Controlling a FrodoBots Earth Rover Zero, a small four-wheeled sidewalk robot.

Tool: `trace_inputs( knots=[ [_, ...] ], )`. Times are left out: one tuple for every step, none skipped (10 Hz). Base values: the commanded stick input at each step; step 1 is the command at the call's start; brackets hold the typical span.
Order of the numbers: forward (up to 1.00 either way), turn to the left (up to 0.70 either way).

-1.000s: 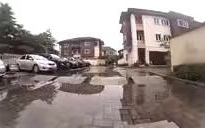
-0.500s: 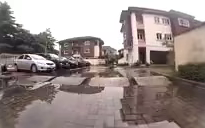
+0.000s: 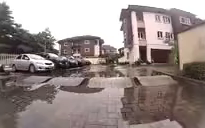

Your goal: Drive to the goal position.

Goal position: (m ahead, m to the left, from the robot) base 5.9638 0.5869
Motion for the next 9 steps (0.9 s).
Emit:
trace_inputs(
  knots=[
    [0.5, 0.0],
    [0.5, 0.0],
    [0.5, 0.0],
    [0.5, 0.0],
    [0.5, 0.0],
    [0.5, 0.0],
    [0.5, 0.0],
    [0.5, 0.0],
    [0.5, 0.0]
  ],
)
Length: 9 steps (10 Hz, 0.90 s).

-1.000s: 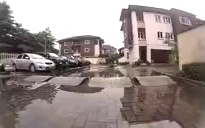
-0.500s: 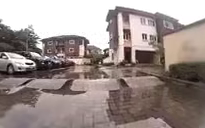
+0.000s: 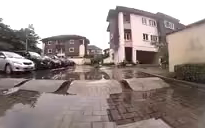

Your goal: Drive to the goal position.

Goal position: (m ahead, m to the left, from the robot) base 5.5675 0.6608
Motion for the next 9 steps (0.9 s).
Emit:
trace_inputs(
  knots=[
    [0.5, 0.0],
    [0.5, 0.0],
    [0.5, 0.0],
    [0.5, 0.0],
    [0.5, 0.0],
    [0.5, 0.0],
    [0.5, 0.0],
    [0.5, 0.0],
    [0.5, 0.0]
  ],
)
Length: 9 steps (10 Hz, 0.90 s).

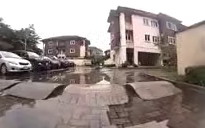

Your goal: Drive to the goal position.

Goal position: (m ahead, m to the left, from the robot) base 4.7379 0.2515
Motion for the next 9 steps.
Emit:
trace_inputs(
  knots=[
    [0.5, 0.0],
    [0.5, 0.0],
    [0.5, 0.0],
    [0.5, 0.0],
    [0.5, 0.0],
    [0.5, 0.0],
    [0.5, 0.0],
    [0.5, 0.0],
    [0.5, 0.0]
  ],
)
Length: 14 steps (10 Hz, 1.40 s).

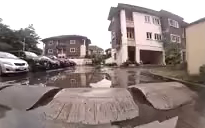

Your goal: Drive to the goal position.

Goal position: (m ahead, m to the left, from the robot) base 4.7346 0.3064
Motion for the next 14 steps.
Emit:
trace_inputs(
  knots=[
    [0.5, 0.0],
    [0.5, 0.0],
    [0.5, 0.0],
    [0.5, 0.0],
    [0.5, 0.0],
    [0.5, 0.0],
    [0.5, 0.0],
    [0.5, 0.0],
    [0.5, 0.0],
    [0.5, 0.0],
    [0.5, 0.0],
    [0.5, 0.0],
    [0.5, 0.0],
    [0.5, 0.0]
  ],
)
